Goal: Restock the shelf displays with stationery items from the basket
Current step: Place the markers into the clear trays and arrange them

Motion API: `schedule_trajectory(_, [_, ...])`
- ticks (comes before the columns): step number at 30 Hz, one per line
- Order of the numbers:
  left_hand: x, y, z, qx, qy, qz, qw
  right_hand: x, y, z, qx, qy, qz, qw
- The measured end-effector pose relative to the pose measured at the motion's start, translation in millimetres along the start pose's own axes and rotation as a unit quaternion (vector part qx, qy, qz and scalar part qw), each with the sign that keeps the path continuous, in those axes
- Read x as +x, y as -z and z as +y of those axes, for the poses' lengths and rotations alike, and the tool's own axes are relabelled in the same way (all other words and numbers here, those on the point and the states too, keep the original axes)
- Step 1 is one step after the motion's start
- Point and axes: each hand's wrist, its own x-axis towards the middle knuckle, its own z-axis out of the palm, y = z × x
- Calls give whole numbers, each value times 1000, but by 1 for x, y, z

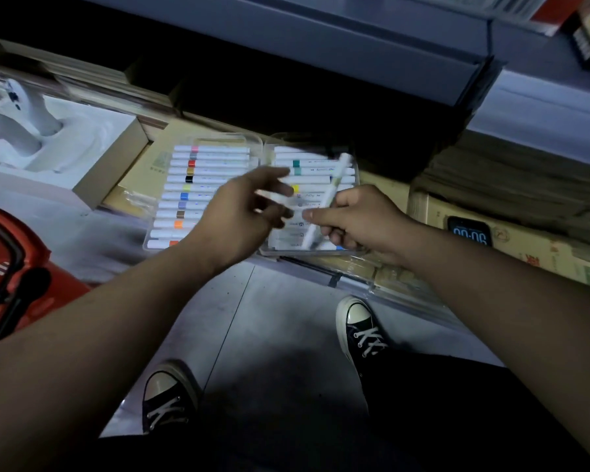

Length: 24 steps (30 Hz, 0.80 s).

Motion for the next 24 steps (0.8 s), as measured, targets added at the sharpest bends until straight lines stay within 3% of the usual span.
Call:
schedule_trajectory(2, [-5, -6, -8, 108, -29, -39, 993, 1, -3, 1, 96, -34, 1, 995])
schedule_trajectory(5, [-13, -14, -17, 232, -132, -36, 963, 0, -6, 1, 151, -75, -16, 986])
schedule_trajectory(10, [-6, -16, -21, 277, -200, 17, 940, 2, -2, 1, 199, -107, -17, 974])
schedule_trajectory(15, [4, -15, -27, 290, -168, 67, 940, 15, 28, 6, 277, -93, 61, 954])
schedule_trajectory(17, [9, -19, -31, 299, -156, 58, 940, 16, 37, 14, 239, -83, 76, 965])
schedule_trajectory(20, [16, -25, -34, 331, -147, 38, 931, 16, 41, 28, 91, -48, 104, 989])
schedule_trajectory(24, [23, -25, -35, 369, -141, 31, 918, 20, 38, 36, -9, -18, 131, 991])
